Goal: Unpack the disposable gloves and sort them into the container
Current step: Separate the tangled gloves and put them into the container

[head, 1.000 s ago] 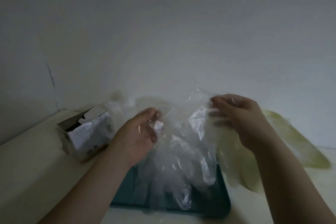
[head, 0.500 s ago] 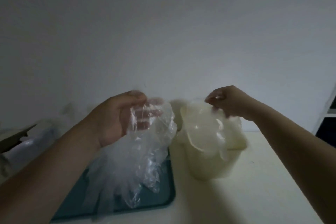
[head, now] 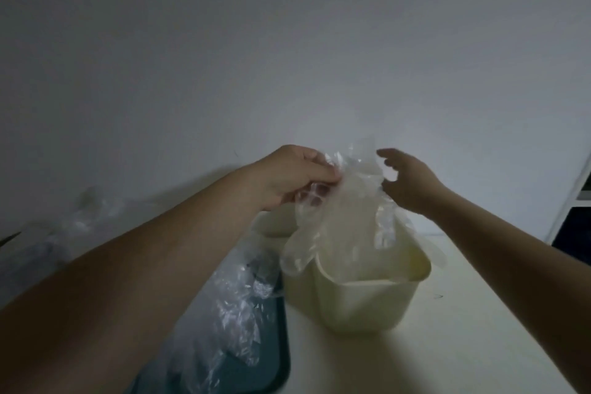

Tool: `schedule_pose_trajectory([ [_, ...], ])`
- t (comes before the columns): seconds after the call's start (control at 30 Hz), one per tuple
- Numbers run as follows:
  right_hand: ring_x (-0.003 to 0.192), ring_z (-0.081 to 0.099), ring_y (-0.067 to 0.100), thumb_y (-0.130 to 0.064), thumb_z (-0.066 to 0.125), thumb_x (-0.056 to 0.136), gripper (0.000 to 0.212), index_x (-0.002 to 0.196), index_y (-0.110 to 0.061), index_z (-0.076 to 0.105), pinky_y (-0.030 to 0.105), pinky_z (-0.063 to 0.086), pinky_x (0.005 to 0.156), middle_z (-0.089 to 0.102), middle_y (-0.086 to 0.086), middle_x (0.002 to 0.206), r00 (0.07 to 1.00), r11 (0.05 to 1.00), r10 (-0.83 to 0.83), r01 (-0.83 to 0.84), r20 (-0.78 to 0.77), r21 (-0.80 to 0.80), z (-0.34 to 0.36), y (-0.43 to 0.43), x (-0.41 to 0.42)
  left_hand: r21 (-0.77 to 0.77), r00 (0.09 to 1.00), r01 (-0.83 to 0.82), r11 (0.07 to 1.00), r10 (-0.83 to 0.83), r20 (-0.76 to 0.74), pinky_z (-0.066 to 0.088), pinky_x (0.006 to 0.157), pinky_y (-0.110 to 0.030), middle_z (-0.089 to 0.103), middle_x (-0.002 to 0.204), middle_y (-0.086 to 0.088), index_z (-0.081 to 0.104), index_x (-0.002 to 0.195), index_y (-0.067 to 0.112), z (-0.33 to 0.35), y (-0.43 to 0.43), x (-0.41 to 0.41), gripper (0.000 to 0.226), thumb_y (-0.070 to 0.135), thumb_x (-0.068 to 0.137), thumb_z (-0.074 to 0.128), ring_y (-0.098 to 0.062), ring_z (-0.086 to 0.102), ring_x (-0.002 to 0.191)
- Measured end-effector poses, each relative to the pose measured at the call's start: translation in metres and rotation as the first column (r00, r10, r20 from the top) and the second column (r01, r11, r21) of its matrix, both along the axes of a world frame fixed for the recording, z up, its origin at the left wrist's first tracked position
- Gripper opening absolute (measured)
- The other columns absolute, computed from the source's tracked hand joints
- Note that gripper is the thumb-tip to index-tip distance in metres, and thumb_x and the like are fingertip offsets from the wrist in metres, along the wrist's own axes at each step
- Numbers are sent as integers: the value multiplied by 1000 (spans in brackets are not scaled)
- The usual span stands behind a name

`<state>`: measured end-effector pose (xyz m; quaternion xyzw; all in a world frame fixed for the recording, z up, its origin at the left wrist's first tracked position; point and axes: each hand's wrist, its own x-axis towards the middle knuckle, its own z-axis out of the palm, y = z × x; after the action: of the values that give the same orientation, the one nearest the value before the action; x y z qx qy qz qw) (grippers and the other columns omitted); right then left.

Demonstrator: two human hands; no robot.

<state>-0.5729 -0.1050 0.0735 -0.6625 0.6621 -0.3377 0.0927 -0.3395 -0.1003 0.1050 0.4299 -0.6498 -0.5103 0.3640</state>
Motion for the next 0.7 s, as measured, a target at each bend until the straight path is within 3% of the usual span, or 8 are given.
schedule_pose_trajectory([
  [0.1,125,61,25,-25,62,99,46,145,-21,55,36,46,108,63,5,136,995,990,-76,83,62,-110,10,12,-15,-65,987,-119,991,125,100,38,46,-20,69,64,-7,73,87,7,-23,-32,-25,9,6,86,82,-13,58,46],
  [0.17,124,62,20,-27,57,101,38,139,-22,61,32,46,107,65,0,136,998,990,-13,22,67,-137,17,23,-15,-81,973,-151,985,162,165,48,44,-21,72,68,-8,73,90,3,-35,-45,-40,10,2,85,82,-9,62,45],
  [0.2,124,62,19,-31,57,102,37,138,-23,63,32,46,107,65,-2,136,999,992,44,-40,29,-124,19,28,-11,-95,963,-148,984,165,212,57,51,-25,75,74,-11,74,94,1,-40,-50,-46,13,2,84,83,-11,66,50],
  [0.33,128,55,15,-50,53,102,50,149,-34,50,31,45,103,56,-10,143,949,922,293,-250,-112,295,19,55,23,-213,896,-81,974,165,412,57,72,-32,75,88,-12,76,99,6,-55,-65,-52,18,4,83,83,-22,70,77],
  [0.4,133,55,21,-49,53,103,64,161,-38,28,35,45,105,49,-3,155,893,844,396,-263,-213,467,9,56,40,-306,879,-109,946,235,415,56,84,-30,70,107,-2,72,111,16,-59,-69,-47,27,9,86,79,-20,67,100],
  [0.47,143,47,27,-49,54,102,78,164,-37,9,39,41,112,35,1,165,836,809,443,-217,-324,547,-2,49,53,-378,873,-175,909,321,368,57,94,-32,66,118,3,68,123,20,-58,-67,-35,38,15,87,78,-17,64,110],
  [0.6,150,35,28,-54,56,99,77,163,-37,18,42,33,119,28,-1,168,766,749,496,-139,-409,648,-26,25,74,-427,885,-288,857,409,225,56,96,-31,69,118,3,70,121,20,-50,-47,-3,31,17,91,75,-13,66,107],
  [0.7,145,40,30,-56,51,97,69,160,-37,29,50,35,119,37,1,163,686,669,575,-79,-447,739,-47,10,86,-412,900,-289,864,392,190,54,78,-13,73,102,9,75,108,21,-50,-20,23,16,16,92,75,-2,68,90],
])
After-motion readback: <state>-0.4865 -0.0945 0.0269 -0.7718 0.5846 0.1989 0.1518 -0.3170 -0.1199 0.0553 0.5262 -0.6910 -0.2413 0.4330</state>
